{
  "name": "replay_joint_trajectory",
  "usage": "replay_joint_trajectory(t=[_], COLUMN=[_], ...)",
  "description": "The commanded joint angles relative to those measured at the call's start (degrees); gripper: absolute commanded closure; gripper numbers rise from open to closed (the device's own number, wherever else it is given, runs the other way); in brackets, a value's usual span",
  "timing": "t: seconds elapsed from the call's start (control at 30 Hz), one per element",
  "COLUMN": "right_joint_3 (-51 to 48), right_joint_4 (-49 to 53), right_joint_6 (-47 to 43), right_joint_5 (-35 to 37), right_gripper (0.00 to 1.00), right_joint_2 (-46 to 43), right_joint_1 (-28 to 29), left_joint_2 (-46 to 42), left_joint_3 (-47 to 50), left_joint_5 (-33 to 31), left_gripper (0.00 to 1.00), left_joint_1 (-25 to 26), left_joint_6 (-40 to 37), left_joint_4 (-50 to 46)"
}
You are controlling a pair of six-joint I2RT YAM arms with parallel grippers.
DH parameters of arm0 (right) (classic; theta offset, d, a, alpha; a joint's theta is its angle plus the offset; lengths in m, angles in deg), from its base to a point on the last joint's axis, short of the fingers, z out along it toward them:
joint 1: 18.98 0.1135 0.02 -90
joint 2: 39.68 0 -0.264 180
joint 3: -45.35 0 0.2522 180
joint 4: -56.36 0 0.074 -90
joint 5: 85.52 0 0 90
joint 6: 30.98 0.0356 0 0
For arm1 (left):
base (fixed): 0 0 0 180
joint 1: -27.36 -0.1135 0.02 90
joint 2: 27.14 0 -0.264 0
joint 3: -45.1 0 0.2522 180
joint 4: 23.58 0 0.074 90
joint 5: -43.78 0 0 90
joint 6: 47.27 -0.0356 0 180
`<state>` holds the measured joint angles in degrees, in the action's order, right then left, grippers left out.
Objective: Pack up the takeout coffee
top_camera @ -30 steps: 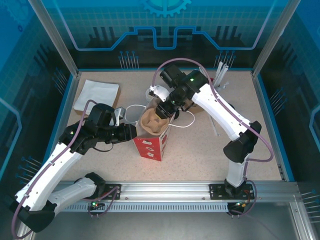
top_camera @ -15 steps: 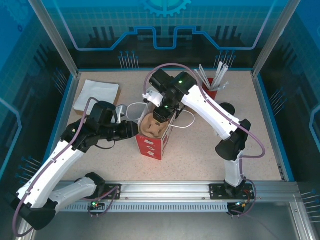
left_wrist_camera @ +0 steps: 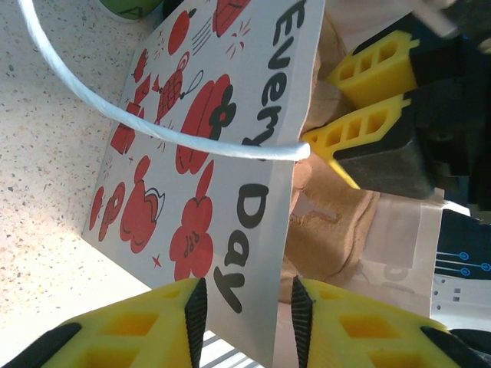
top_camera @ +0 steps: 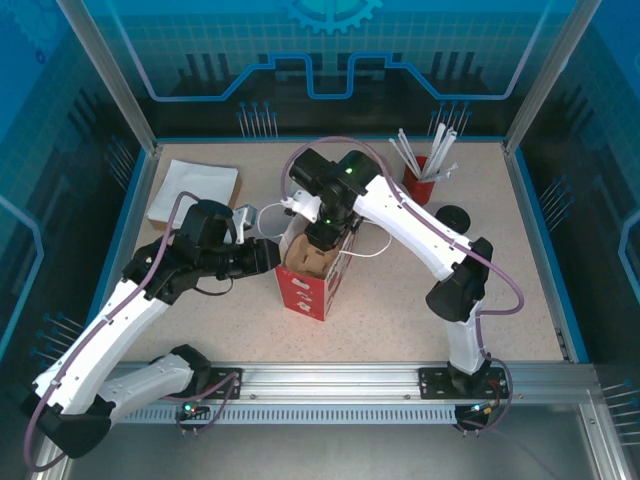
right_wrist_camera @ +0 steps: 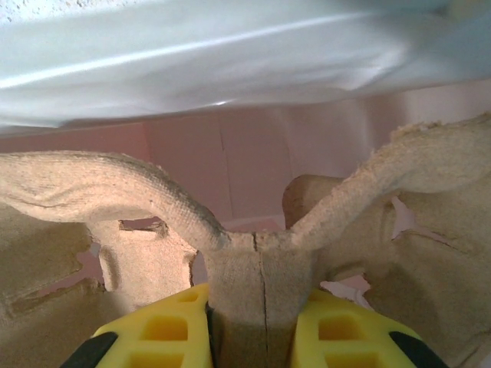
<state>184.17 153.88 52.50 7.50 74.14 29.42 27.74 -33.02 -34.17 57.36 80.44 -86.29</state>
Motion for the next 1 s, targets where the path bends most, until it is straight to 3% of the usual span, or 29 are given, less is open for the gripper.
replay_joint_trajectory(t=[0.0,0.57,0.97], right_joint_3=[-1.1,-8.0,-11.9], right_joint_4=[0.0,-4.7,-5.9], right_joint_6=[-0.8,-0.3,-1.1], right_joint_5=[0.6,0.1,0.4], right_gripper=[0.79,0.80,0.80], right_joint_2=[-0.5,-5.8,-7.8], right_joint_1=[1.1,1.9,3.0], left_joint_2=[0.0,-0.1,-0.3], left_joint_3=[-0.7,-0.5,-0.8], left_joint_5=[-1.1,-5.7,-7.6], left_gripper=[0.64,0.88,0.93], left_joint_1=[0.4,0.4,0.4], left_joint_6=[1.5,2.7,4.2], left_joint_4=[1.1,0.3,0.4])
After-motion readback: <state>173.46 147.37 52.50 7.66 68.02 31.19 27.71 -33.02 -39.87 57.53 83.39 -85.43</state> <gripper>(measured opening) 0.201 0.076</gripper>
